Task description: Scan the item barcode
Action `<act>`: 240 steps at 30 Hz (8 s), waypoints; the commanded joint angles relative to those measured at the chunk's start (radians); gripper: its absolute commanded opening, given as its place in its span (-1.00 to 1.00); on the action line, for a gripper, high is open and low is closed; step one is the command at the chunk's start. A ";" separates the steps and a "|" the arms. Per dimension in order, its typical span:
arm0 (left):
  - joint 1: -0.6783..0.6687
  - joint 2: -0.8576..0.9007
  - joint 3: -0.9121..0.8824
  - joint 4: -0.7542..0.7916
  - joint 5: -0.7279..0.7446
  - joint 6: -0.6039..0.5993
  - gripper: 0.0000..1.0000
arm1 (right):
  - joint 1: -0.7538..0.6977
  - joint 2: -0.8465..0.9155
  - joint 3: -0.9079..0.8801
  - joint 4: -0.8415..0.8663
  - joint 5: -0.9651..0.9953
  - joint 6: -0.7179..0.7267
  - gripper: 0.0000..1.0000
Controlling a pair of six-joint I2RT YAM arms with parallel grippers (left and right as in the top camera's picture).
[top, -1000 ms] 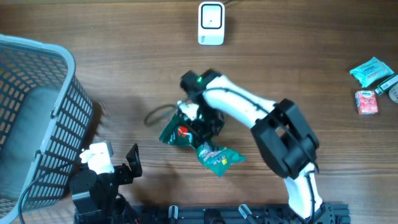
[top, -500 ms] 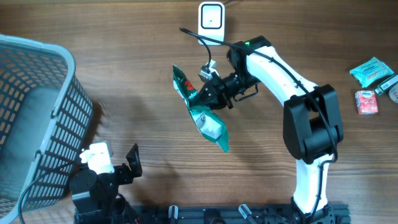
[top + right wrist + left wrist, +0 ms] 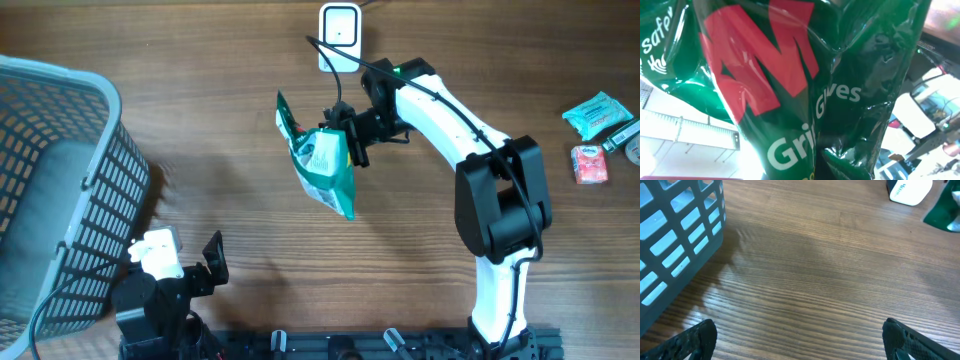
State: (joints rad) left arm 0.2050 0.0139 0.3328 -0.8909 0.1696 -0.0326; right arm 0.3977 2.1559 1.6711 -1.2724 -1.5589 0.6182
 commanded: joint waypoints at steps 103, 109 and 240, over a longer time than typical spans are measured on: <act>0.006 -0.007 0.000 0.003 -0.003 -0.009 1.00 | -0.900 0.263 0.622 0.287 1.479 -0.488 1.00; 0.006 -0.007 0.000 0.003 -0.003 -0.009 1.00 | -0.855 0.009 0.649 0.241 1.254 -0.488 1.00; -0.250 -0.010 -0.327 0.820 -0.087 -0.054 1.00 | -0.404 -2.152 -1.666 1.275 1.521 -0.446 0.99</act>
State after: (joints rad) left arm -0.0387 0.0120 0.0204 -0.0677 0.1223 -0.0593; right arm -0.0116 0.0154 0.0063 -0.0006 -0.0544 0.1577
